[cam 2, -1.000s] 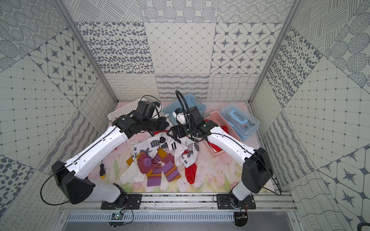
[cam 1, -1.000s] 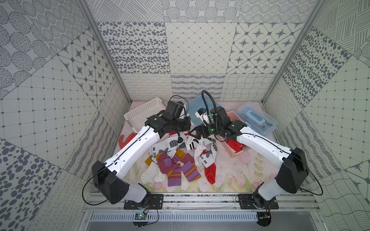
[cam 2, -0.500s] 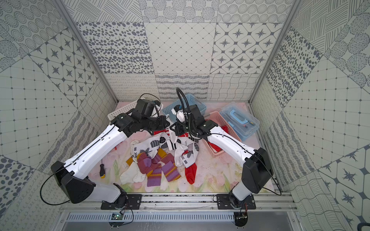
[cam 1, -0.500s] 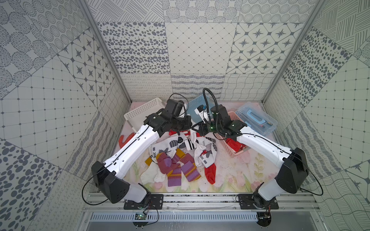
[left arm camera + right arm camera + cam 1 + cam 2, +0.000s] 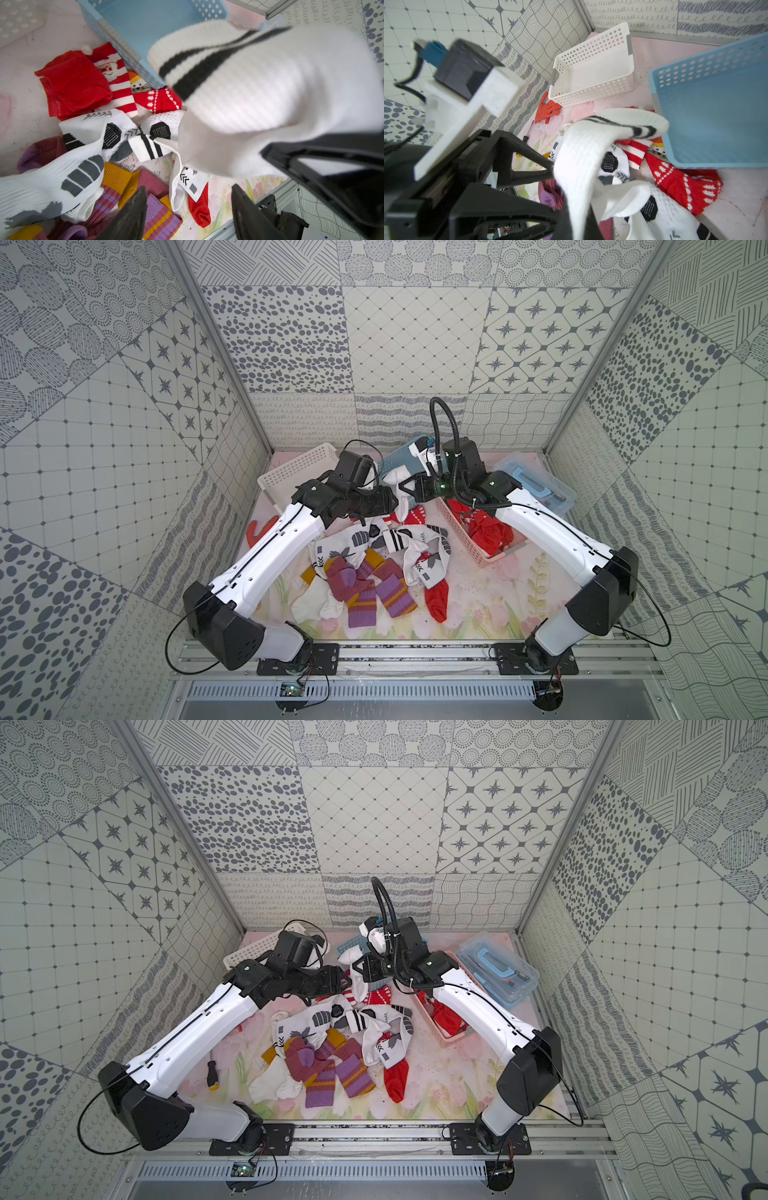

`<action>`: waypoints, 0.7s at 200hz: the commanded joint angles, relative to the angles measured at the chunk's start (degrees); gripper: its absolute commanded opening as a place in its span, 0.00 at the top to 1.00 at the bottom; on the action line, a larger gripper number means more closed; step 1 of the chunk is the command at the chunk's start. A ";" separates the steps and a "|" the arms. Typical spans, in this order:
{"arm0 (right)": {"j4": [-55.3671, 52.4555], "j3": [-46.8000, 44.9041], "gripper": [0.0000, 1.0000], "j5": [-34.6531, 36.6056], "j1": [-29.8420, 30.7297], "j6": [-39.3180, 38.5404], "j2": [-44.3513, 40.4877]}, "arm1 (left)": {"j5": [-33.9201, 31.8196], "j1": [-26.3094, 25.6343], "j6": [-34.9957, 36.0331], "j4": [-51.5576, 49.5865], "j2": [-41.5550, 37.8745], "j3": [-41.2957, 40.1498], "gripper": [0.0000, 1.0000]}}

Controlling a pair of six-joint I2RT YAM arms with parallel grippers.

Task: Sort the socks into the basket by color
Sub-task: Place the sock in the bin.

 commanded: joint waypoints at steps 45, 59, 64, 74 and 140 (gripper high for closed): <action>-5.02 14.14 1.00 1.40 -5.26 3.21 10.57 | -2.91 2.02 0.91 -1.39 -4.54 -5.96 0.35; -5.50 17.65 1.00 1.66 -5.91 2.88 13.13 | -3.29 1.97 1.24 -1.65 -4.67 -6.48 0.35; -5.57 18.81 1.00 2.02 -6.10 2.70 14.04 | -3.41 2.01 1.38 -1.78 -4.59 -6.63 0.35; -6.02 21.33 1.00 2.47 -6.55 2.44 15.86 | -3.65 2.01 1.73 -1.96 -4.64 -6.87 0.35; -7.82 32.88 1.00 4.59 -10.55 1.63 26.34 | -4.31 2.01 2.13 -2.70 -3.52 -8.90 0.36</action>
